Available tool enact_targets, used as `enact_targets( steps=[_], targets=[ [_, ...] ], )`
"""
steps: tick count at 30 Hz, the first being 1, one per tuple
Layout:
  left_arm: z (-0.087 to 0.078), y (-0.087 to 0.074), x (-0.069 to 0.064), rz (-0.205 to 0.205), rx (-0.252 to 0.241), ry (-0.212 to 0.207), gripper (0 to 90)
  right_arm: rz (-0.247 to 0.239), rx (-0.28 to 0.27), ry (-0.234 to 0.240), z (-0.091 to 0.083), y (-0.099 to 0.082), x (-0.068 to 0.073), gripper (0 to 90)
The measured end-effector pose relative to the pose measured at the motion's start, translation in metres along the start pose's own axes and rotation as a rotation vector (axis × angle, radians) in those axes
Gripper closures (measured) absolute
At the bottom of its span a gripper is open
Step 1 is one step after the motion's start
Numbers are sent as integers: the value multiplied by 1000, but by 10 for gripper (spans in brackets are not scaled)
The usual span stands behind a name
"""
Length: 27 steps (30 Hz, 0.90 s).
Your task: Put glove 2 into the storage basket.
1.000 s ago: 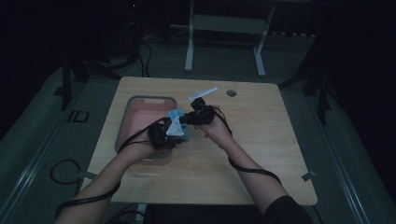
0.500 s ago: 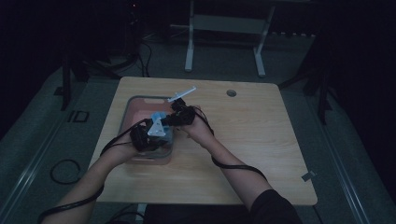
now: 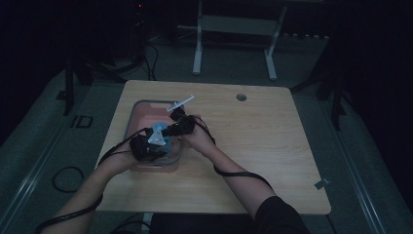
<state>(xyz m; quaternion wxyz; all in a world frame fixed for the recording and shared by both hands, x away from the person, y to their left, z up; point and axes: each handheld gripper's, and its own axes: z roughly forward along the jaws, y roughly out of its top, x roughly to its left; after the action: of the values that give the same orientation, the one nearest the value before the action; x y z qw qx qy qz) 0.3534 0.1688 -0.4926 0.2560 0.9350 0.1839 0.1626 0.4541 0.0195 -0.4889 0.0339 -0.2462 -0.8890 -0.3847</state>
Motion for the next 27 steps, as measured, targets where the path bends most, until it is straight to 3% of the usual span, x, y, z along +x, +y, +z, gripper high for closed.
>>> enact_targets(
  steps=[3, 8, 11, 14, 20, 21, 22, 23, 27],
  targets=[
    [2, -1, 0, -3, 5, 12, 747, 7, 4, -3, 3, -1, -2, 760],
    [7, -2, 2, -17, 14, -4, 730, -5, 20, -20, 7, -2, -3, 728],
    [8, -1, 4, -32, 23, -14, 677, -3, 24, -26, 7, -3, -5, 658],
    [6, -1, 6, -62, 14, -19, 545, -4, 11, -32, 4, -1, -7, 556],
    [0, 1, 9, -134, -32, 14, 280, -8, -23, -33, -11, 3, -11, 458],
    [0, 1, 9, -134, -32, 14, 280, -9, -30, -30, -14, 3, -11, 458],
    [-2, 3, 10, -173, -62, 26, 280, -9, -30, -30, -14, 3, -11, 441],
    [-3, 4, 11, -188, -74, 23, 144, 3, -51, -6, -23, 4, -12, 361],
    [-7, 9, 12, -225, -98, 31, 96, -5, -63, 11, -32, 4, -10, 291]
  ],
)
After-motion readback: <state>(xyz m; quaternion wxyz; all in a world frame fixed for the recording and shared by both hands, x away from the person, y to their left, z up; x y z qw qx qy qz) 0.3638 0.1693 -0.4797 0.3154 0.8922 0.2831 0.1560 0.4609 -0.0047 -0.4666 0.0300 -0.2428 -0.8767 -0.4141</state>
